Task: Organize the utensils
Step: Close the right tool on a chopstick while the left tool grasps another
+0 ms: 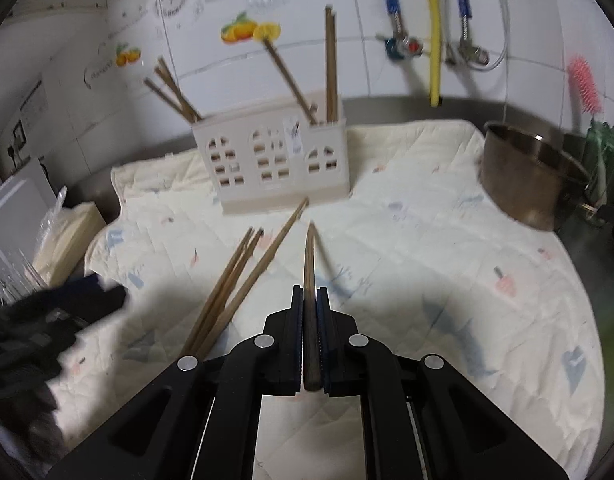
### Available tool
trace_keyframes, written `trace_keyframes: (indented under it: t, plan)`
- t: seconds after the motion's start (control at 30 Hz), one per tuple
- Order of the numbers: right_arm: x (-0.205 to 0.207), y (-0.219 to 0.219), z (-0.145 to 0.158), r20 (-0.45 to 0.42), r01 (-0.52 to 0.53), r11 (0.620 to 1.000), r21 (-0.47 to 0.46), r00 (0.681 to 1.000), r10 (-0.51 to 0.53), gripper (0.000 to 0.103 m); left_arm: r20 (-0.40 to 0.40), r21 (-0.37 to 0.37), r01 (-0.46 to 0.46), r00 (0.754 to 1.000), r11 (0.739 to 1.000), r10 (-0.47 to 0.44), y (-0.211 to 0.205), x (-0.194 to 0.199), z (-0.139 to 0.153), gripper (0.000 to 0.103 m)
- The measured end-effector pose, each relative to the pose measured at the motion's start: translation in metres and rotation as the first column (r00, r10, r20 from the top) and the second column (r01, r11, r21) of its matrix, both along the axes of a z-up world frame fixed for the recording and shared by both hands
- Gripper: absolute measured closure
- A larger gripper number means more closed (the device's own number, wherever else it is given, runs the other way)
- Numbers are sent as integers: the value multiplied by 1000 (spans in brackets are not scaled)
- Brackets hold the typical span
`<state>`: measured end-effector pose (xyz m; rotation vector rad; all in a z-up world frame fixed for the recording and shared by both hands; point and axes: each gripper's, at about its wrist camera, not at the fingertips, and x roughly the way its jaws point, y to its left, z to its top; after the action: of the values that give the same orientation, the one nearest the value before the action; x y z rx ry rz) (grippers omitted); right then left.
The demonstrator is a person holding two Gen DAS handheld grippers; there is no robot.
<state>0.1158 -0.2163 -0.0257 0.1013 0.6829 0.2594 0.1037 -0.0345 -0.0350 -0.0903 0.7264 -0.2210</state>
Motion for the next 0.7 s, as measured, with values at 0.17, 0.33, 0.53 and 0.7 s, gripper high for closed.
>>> trace_keyframes:
  t: [0.17, 0.33, 0.53, 0.7]
  plan:
    - [-5, -15, 14, 40, 17, 1000, 18, 999, -18, 96, -57, 11, 77, 995, 997, -77, -20, 20, -14, 66]
    - [-9, -28, 23, 65, 29, 999, 36, 997, -32, 96, -88, 13, 121, 989, 993, -120, -32, 37, -23, 79]
    - [-10, -35, 27, 72, 27, 998, 48, 997, -30, 96, -120, 44, 119, 986, 992, -113, -39, 52, -32, 82]
    - [-9, -35, 26, 70, 23, 999, 49, 997, -27, 96, -149, 52, 118, 983, 992, -109, -40, 61, -42, 86]
